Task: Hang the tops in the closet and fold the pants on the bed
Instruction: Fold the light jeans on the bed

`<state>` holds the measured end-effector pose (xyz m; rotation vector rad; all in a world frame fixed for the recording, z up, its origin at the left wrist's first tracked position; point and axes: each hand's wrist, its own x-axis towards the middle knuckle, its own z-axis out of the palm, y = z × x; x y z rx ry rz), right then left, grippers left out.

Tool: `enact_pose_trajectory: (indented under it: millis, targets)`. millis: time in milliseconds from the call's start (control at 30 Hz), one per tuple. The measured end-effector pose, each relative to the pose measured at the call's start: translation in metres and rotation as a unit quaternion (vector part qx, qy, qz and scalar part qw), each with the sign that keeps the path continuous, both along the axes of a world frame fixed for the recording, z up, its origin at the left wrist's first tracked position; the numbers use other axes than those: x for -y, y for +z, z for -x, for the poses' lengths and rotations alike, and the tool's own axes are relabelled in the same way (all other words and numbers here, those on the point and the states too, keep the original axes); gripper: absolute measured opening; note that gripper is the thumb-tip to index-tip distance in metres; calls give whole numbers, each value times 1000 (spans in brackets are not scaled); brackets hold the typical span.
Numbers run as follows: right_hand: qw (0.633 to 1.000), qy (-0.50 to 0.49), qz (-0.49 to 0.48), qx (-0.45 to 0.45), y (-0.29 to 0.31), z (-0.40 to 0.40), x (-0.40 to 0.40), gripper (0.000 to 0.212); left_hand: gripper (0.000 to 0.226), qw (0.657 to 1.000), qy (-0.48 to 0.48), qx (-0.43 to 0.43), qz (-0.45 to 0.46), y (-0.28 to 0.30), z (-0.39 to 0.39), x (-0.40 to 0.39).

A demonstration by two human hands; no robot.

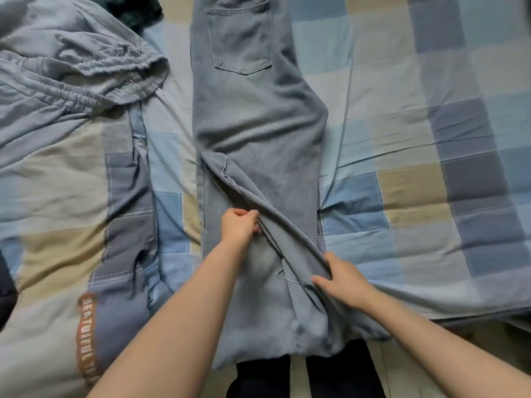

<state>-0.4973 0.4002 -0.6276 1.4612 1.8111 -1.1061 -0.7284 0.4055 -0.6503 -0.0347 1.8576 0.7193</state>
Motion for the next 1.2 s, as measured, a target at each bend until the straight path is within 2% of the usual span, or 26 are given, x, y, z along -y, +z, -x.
enact_pose_trajectory:
  millis: [33, 100, 133, 200, 233, 300, 367, 433, 500, 567, 600, 667, 767, 833, 900, 967, 1033, 1100, 1200]
  targets:
    - [998, 28, -55, 17, 10, -1, 19, 25, 27, 999, -20, 40, -2, 6, -5, 9]
    - [991, 36, -128, -24, 29, 4, 55, 15, 37, 991, -42, 124, -10, 16, -11, 24]
    - [989, 43, -122, -73, 40, 8, 74, 25, 45, 986, -44, 159, -15, 21, -11, 33]
    - [981, 112, -16, -155, 59, 16, 108, 54, 54, 979, -44, 199, -18, 28, -12, 54]
    - [974, 137, 59, -172, 65, 20, 121, 63, 51, 980, -45, 192, -12, 28, -12, 66]
    - [962, 118, 169, -179, 72, 28, 125, 58, 38, 990, -55, 128, 11, 26, -15, 95]
    - [969, 15, 155, -192, 65, 29, 106, 33, 29, 995, -49, 83, 32, 21, -12, 124]
    - [979, -117, 46, -161, 42, 21, 74, 19, 18, 996, -11, 79, 49, 18, -5, 147]
    - [957, -266, -33, -115, 15, 11, 38, 18, 5, 993, 51, 95, 48, 15, 2, 162]
    - [912, -398, -21, -93, -5, 7, 14, 15, 8, 992, 84, 90, 37, 11, 7, 171]
    - [903, -420, -4, -93, -16, 8, 6, 17, 9, 991, 95, 87, 29, 10, 7, 172]
    - [913, -395, 28, -94, -34, 14, -2, 23, 6, 991, 99, 85, 22, 8, 7, 172]
    - [936, -339, 52, -81, -45, 22, 4, 27, 17, 995, 49, 79, 26, 6, 4, 172]
    - [954, -290, 30, -67, -47, 22, 14, 35, 21, 994, -12, 97, 50, 6, -2, 174]
    - [966, -249, -35, -56, -46, 21, 26, 39, 23, 989, -53, 121, 68, 6, -11, 180]
    - [957, -269, -51, -99, -41, 19, 36, 36, 26, 988, -58, 131, 58, 5, -16, 184]
    - [923, -342, 21, -173, -31, 16, 41, 41, 27, 989, -56, 128, 45, 4, -16, 187]
    - [897, -382, 116, -191, -20, 11, 45, 43, 30, 990, -69, 117, 40, 4, -16, 187]
    - [894, -340, 233, -176, -11, 1, 60, 20, 32, 988, -87, 124, 43, 4, -17, 189]
